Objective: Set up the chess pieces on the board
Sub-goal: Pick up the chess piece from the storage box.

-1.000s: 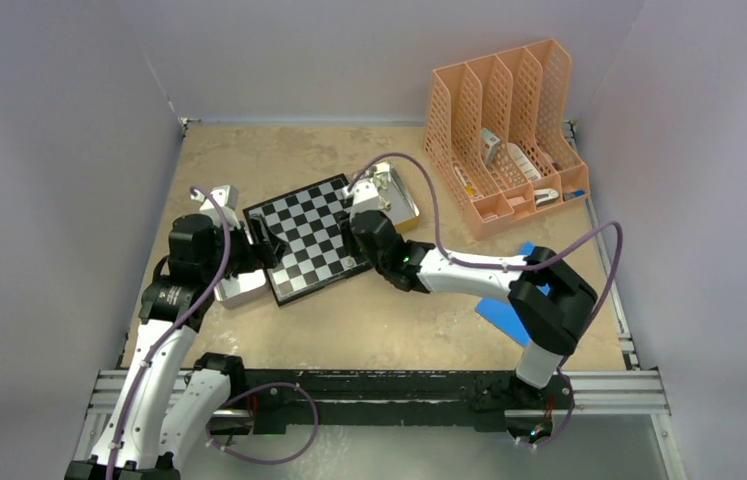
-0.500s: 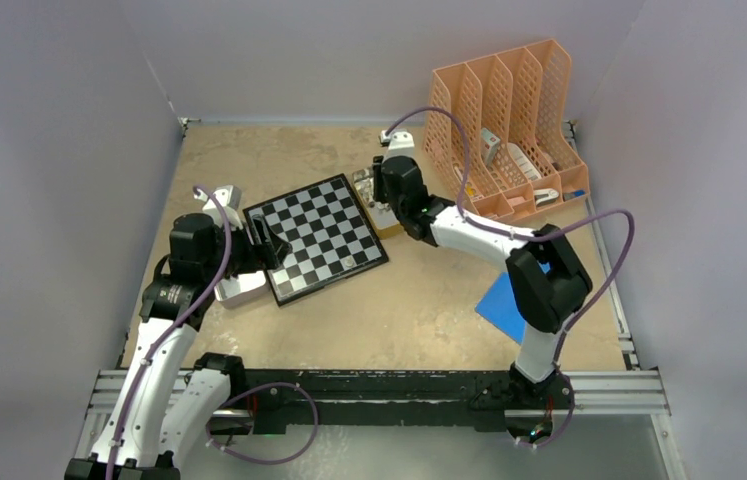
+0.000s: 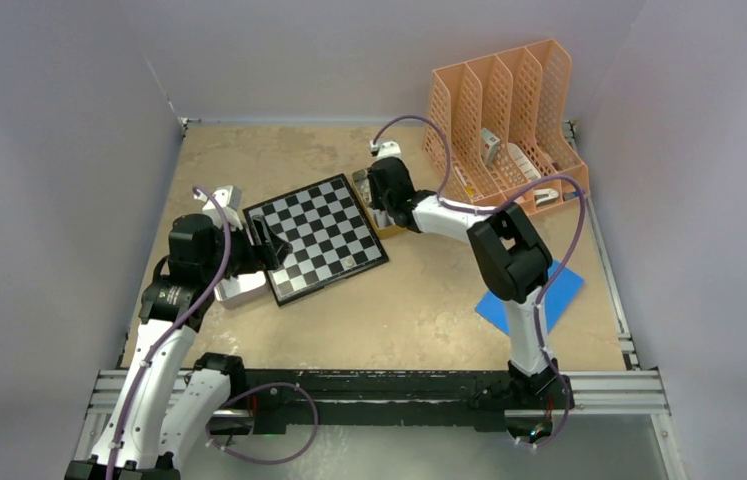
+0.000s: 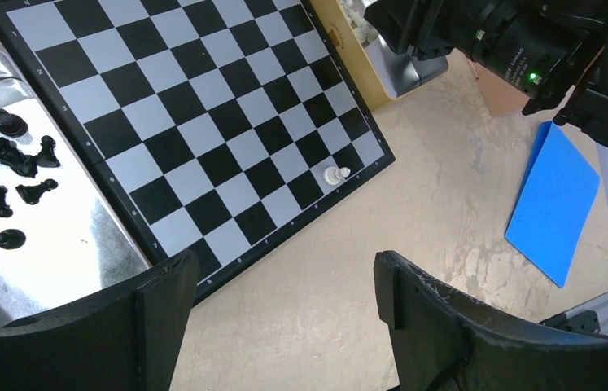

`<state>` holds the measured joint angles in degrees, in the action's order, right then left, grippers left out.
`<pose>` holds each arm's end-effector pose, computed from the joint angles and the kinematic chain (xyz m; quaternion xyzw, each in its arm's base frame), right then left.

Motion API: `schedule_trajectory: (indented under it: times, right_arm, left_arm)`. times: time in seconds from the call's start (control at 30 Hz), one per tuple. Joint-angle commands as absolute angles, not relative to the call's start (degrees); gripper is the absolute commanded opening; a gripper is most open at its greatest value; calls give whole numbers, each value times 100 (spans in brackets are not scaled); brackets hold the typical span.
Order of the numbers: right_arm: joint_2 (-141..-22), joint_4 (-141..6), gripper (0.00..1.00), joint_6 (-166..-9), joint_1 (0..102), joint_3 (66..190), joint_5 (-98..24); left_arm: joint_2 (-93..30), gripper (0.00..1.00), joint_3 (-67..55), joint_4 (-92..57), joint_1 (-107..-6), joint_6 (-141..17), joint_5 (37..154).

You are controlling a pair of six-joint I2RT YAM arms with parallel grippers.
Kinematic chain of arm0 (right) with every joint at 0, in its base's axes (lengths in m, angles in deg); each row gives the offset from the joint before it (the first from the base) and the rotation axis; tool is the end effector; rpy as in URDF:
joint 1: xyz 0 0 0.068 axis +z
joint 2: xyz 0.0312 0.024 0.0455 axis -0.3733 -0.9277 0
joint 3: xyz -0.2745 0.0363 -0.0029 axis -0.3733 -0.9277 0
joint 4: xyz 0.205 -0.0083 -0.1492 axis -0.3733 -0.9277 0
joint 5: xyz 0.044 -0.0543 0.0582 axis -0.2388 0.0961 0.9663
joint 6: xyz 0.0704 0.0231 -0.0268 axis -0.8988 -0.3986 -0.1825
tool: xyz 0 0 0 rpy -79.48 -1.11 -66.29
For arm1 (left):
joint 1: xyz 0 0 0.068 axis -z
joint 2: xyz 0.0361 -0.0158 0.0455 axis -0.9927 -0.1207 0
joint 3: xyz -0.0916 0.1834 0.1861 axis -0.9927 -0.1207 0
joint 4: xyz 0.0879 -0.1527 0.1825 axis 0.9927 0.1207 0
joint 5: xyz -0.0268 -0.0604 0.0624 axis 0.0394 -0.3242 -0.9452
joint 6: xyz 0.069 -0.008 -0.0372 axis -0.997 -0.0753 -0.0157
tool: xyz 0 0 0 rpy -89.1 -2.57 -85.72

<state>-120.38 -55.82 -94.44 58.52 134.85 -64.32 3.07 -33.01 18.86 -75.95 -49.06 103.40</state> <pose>0.4155 0.2806 0.1889 -0.0772 0.8390 0.0917 0.5308 0.1659 -0.0396 0.2973 -0.0594 0.8571 -0.2523 0.4451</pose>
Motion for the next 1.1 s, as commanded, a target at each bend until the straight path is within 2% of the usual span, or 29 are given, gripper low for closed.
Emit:
schedule_trajectory:
  times: [0.0, 0.17, 0.67, 0.83, 1.0, 1.07]
  right_arm:
    - [-12016, -5575, 35, -9319, 5814, 13826, -6378]
    - [-12188, -5682, 32, -9293, 5814, 13954, -6367]
    - [-12375, -6027, 31, -9364, 5812, 14166, -6433]
    - [-12261, -6057, 25, -9413, 5810, 14094, -6345]
    - [-12170, -6091, 24, -9444, 5813, 14053, -6409]
    - [-12145, -6072, 19, -9436, 5818, 14036, -6367]
  left_arm:
    - [377, 79, -3335, 1637, -7656, -4927, 10409]
    - [389, 79, -3331, 1637, -7656, -4927, 10392]
    - [390, 79, -3335, 1647, -7656, -4923, 10350]
    - [385, 79, -3326, 1655, -7656, -4927, 10370]
    - [466, 79, -3331, 1672, -7656, -4901, 10285]
    - [486, 79, -3330, 1672, -7656, -4895, 10264]
